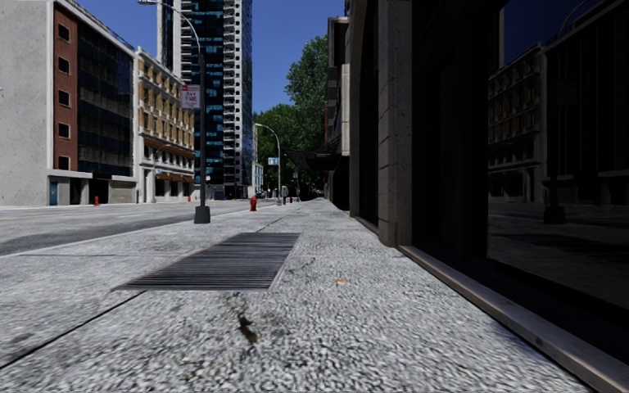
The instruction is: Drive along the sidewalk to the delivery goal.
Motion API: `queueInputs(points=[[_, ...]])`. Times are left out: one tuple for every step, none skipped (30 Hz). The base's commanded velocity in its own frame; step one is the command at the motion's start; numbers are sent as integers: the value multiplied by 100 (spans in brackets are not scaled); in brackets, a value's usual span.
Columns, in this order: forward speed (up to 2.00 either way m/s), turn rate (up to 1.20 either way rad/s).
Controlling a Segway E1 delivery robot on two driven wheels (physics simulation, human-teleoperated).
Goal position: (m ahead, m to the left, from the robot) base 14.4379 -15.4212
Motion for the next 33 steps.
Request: queueInputs(points=[[200,0],[200,0],[200,0],[200,0],[200,0],[200,0],[200,0],[200,0],[200,0],[200,0],[200,0],[200,0],[200,0],[200,0],[200,0],[200,0],[200,0],[200,0],[200,0],[200,0],[200,0],[200,0],[200,0],[200,0],[200,0],[200,0],[200,0],[200,0],[200,0],[200,0],[200,0],[200,0],[200,0]])
